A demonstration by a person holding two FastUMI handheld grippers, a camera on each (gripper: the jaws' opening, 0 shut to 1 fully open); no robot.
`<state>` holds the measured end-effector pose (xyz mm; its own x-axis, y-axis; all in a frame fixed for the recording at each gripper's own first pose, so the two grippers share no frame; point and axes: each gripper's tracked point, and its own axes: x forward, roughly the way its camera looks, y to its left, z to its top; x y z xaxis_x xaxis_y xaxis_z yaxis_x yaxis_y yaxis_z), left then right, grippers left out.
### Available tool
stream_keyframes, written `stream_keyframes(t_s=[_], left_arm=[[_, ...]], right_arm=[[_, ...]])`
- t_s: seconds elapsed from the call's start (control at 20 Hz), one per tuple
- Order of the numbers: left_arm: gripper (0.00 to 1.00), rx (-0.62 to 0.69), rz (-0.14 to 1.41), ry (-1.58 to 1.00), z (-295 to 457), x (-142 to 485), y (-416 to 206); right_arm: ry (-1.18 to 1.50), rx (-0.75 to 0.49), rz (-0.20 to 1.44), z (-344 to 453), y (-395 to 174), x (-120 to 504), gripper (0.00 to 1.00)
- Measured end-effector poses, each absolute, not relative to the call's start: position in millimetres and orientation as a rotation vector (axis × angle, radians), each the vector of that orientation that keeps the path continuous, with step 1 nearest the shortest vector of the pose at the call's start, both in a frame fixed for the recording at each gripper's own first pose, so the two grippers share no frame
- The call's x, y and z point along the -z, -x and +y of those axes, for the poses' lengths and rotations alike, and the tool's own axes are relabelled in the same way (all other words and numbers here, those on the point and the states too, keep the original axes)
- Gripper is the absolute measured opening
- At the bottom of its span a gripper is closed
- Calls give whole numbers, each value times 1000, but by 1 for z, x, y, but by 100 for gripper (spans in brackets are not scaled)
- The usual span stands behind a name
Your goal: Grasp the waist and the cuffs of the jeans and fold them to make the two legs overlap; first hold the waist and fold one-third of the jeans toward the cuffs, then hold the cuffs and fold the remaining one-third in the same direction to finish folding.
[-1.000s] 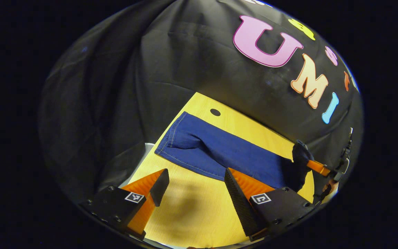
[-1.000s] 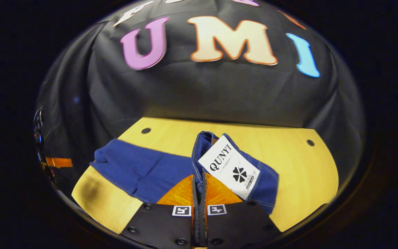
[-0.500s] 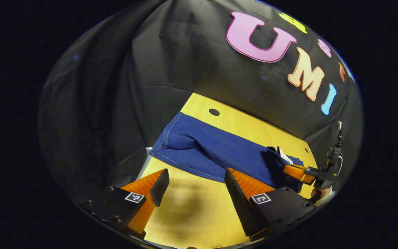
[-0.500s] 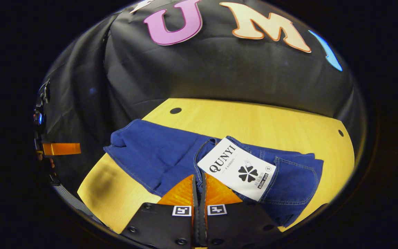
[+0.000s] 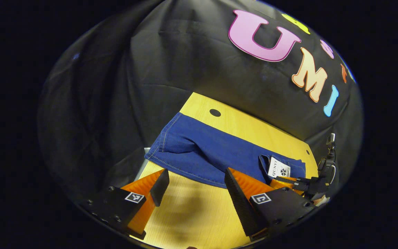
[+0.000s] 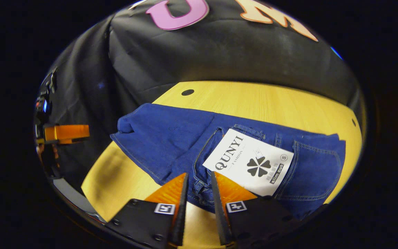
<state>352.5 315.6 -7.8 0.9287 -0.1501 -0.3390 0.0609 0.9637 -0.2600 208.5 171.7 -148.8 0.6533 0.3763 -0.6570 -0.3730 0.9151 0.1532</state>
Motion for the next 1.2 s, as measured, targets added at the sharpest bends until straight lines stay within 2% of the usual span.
stream_keyframes(t_s=[0.05,0.2,0.25,0.3,0.35,0.4,0.45,0.5,0.55,0.6,0.65,0.75,0.8,0.85,0.9,1.15,1.2], left_arm=[[96,102,362,250,320,8,-355],[96,71,364,250,337,13,-365],[96,64,368,248,344,14,-370],[96,55,372,250,351,17,-374],[96,49,375,254,357,19,-380],[96,42,383,260,364,22,-384],[96,41,386,269,370,24,-389],[96,40,390,281,375,26,-397],[96,42,393,294,379,27,-405],[96,44,396,308,383,28,-415],[96,46,398,320,388,30,-424],[96,49,412,338,394,35,-441],[96,51,421,343,395,39,-449],[96,56,427,345,396,43,-456],[96,65,434,340,397,47,-462],[95,95,497,294,389,68,-479],[89,95,502,282,389,69,-481]], right_arm=[[-42,-437,759,173,-207,147,45],[-61,-427,739,162,-204,136,97],[-44,-405,726,152,-205,131,98],[-45,-395,714,145,-202,122,94],[-56,-386,702,140,-201,113,98],[-65,-371,691,131,-199,105,98],[-64,-352,681,119,-198,98,94],[-58,-327,672,106,-195,90,98],[-48,-300,664,91,-192,83,94],[-37,-270,655,76,-188,78,94],[-31,-241,650,62,-184,72,98],[-40,-181,647,37,-175,63,98],[-50,-153,645,25,-170,59,94],[-59,-124,641,15,-168,56,94],[-66,-98,637,5,-166,55,98],[-67,-26,632,-23,-157,53,98],[-68,-21,630,-25,-156,52,99]])
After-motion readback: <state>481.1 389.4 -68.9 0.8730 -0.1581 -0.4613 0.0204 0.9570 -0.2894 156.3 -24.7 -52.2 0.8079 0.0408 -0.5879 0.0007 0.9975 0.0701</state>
